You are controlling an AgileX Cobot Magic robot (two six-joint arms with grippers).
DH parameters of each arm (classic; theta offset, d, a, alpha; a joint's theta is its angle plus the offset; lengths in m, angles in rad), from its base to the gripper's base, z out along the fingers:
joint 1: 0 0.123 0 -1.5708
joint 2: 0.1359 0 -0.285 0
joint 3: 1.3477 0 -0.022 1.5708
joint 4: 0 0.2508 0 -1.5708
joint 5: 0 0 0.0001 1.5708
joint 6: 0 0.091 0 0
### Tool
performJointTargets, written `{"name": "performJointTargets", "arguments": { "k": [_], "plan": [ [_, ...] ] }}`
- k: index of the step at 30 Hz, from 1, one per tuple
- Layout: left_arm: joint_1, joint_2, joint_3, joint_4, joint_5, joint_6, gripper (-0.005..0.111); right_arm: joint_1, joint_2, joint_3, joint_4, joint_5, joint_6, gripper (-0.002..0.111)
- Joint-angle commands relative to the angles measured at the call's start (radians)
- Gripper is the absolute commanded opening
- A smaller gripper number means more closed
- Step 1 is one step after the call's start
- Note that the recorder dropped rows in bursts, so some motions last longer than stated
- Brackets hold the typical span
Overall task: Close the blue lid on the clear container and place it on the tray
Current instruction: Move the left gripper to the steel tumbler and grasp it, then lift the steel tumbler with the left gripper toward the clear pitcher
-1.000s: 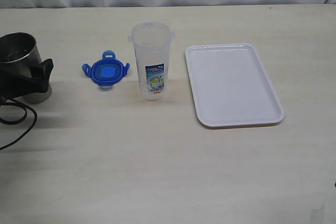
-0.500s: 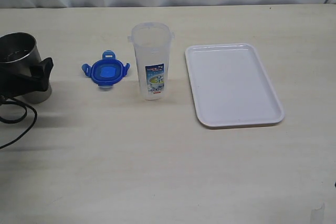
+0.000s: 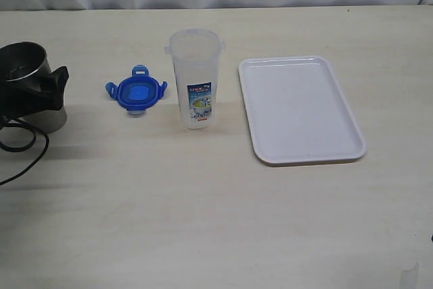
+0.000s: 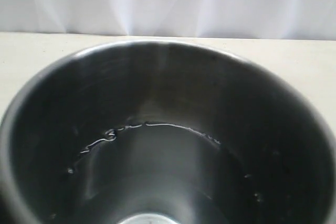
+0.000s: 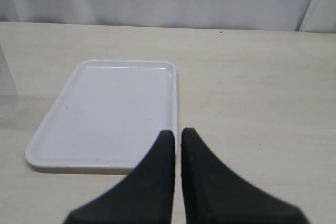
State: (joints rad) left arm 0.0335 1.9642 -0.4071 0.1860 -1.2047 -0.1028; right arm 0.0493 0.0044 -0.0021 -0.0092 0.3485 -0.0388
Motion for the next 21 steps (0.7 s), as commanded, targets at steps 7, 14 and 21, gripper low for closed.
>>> {"name": "performJointTargets", "arguments": {
  "k": [7,14,21],
  "plan": [
    [0.000,0.002,-0.008,0.005,0.000,-0.009,0.098,-0.004,-0.004,0.002,-0.003,-0.003,0.000,0.005],
    [0.000,0.002,-0.008,0.026,0.031,-0.010,0.044,-0.004,-0.004,0.002,-0.003,-0.003,0.000,0.005],
    [0.000,0.002,-0.008,0.088,0.068,-0.043,0.000,-0.004,-0.004,0.002,-0.003,-0.003,0.000,0.005]
  ]
}}
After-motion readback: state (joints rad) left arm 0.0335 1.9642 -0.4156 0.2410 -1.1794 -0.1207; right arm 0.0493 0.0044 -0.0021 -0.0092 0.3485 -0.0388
